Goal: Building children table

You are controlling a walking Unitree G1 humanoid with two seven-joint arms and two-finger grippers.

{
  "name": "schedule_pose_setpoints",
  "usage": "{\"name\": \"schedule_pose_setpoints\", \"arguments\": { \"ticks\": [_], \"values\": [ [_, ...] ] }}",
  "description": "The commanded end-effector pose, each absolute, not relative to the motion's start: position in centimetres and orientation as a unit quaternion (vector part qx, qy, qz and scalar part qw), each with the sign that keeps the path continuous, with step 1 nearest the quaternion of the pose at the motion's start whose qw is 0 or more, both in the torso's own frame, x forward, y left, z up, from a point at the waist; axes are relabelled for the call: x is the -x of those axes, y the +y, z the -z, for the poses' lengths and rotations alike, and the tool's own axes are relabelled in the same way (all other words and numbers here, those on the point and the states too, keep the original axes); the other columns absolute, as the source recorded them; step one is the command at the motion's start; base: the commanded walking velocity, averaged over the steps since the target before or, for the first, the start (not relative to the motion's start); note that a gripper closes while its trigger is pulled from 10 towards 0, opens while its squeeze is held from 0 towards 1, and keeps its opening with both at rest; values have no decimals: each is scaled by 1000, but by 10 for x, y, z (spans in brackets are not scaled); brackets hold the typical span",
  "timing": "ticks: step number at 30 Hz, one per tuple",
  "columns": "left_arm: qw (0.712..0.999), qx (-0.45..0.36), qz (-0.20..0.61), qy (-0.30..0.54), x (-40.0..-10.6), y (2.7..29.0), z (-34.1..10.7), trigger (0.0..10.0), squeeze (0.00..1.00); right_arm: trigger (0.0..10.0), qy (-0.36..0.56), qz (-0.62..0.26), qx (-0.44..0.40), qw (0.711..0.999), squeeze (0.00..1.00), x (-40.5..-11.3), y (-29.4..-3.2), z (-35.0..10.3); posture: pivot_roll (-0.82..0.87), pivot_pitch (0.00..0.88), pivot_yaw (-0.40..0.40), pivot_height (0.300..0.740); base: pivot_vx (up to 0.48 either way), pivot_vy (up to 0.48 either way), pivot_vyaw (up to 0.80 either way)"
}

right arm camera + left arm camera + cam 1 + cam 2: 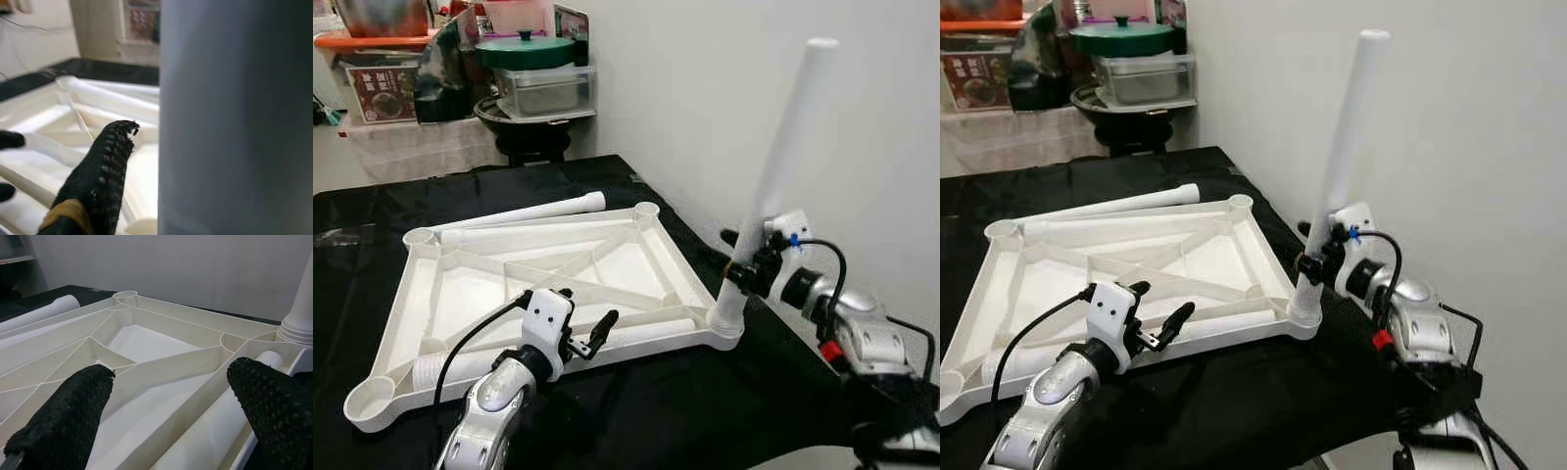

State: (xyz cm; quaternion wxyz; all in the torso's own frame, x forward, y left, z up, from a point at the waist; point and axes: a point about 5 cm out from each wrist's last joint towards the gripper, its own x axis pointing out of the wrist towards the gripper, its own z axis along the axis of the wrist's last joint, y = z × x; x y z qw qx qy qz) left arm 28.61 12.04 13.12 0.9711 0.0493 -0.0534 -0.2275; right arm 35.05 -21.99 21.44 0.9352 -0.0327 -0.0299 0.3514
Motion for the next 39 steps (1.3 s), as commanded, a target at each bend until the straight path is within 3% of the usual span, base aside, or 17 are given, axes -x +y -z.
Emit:
{"name": "schedule_pose_setpoints", "arguments": {
  "ticks": [1,14,16,18,20,22,24,26,28,31,38,39],
  "values": [
    [971,-47,229,-46,-286,120,-129,10000,0,0,-50,-381,28,923,0,-351,-214,-218,54,0,-48,740,0,0,0],
    [971,-47,232,-44,-285,119,-127,10000,0,0,-79,-404,10,911,0,-347,-217,-219,43,0,-44,740,0,0,0],
    [971,-47,232,-45,-285,119,-127,10000,0,0,-77,-374,17,924,0,-348,-211,-213,47,0,-49,740,0,0,0],
    [971,-47,230,-46,-286,118,-128,10000,0,0,-29,-216,19,976,0,-355,-200,-195,47,0,-49,740,0,0,0],
    [971,-47,230,-46,-286,118,-128,10000,0,0,-29,-216,19,976,0,-355,-200,-195,47,0,-49,740,0,0,0],
    [972,-48,227,-44,-285,119,-127,10000,0,0,7,-56,-16,998,0,-350,-189,-178,59,0,-51,740,0,0,0],
    [972,-50,226,-43,-284,120,-126,10000,0,0,14,-6,-39,999,0,-343,-183,-172,59,0,-52,740,0,0,0],
    [972,-50,226,-43,-284,120,-126,10000,0,0,14,-6,-39,999,0,-343,-183,-172,59,0,-52,740,0,0,0],
    [972,-53,223,-43,-284,122,-127,10000,0,0,33,58,-63,996,0,-326,-168,-167,62,0,-56,740,0,0,0],
    [973,-54,220,-44,-285,123,-127,10000,0,0,42,79,-88,992,0,-315,-152,-174,58,0,-57,740,0,0,0],
    [973,-53,222,-43,-285,119,-126,10000,0,0,37,78,-102,991,0,-314,-141,-182,55,0,-57,740,0,0,0],
    [972,-53,223,-43,-285,118,-126,10000,0,745,28,69,-94,993,0,-317,-138,-186,55,0,-54,740,0,0,0]
  ]
}}
